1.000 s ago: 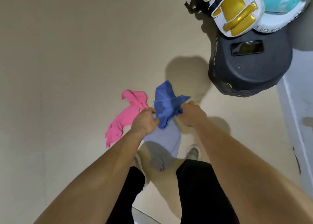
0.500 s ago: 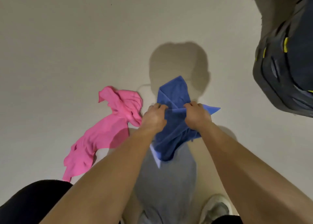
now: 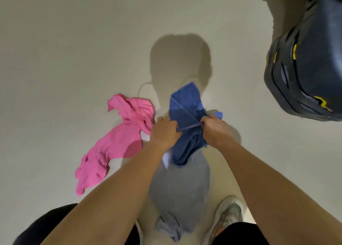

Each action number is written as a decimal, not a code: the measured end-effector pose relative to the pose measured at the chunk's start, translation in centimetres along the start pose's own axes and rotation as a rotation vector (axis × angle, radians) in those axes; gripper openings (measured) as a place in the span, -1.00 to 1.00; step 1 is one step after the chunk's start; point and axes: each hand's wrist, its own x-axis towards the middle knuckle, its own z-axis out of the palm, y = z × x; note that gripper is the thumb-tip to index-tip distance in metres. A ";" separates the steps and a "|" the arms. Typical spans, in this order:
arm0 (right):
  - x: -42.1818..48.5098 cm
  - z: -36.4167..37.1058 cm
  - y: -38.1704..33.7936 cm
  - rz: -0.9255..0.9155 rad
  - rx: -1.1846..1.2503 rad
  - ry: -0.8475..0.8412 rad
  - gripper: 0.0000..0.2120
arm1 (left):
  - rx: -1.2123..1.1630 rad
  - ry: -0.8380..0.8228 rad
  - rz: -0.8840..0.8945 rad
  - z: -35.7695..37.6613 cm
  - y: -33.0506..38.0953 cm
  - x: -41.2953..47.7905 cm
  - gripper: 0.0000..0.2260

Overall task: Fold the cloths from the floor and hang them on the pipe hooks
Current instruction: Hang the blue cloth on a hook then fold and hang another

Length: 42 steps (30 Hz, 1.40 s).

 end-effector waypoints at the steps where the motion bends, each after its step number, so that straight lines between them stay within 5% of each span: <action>1: -2.1 -1.6 -0.5 -0.009 0.004 0.011 -0.74 | -0.011 -0.003 0.011 -1.7 0.5 -1.8 -0.75; 7: -15.6 -13.4 -4.1 0.013 0.079 0.118 -0.79 | -0.180 -0.077 0.008 -14.1 3.6 -15.0 -0.97; 14: -32.7 -29.8 -9.7 0.058 0.085 0.062 -0.80 | -0.392 0.010 0.028 -32.7 8.5 -30.1 -0.90; 22: -51.6 -40.0 -15.5 0.330 0.360 0.214 -0.82 | -0.448 0.059 0.323 -46.7 13.6 -43.4 -0.92; 32: -72.4 -39.9 -18.5 0.657 0.487 0.568 -0.74 | -0.509 -0.035 0.678 -51.3 25.8 -58.9 -0.97; 37: -80.2 -40.4 -18.4 0.436 1.050 0.754 -0.93 | -0.476 -0.122 0.863 -49.9 33.1 -65.2 -0.93; 39: -82.5 -40.4 -18.1 0.330 1.217 0.799 -0.85 | -0.480 -0.128 0.913 -49.2 35.4 -67.5 -0.84; 42: -85.5 -40.0 -16.8 0.228 1.199 0.880 -0.94 | -0.490 -0.086 0.935 -47.9 38.1 -70.3 -0.74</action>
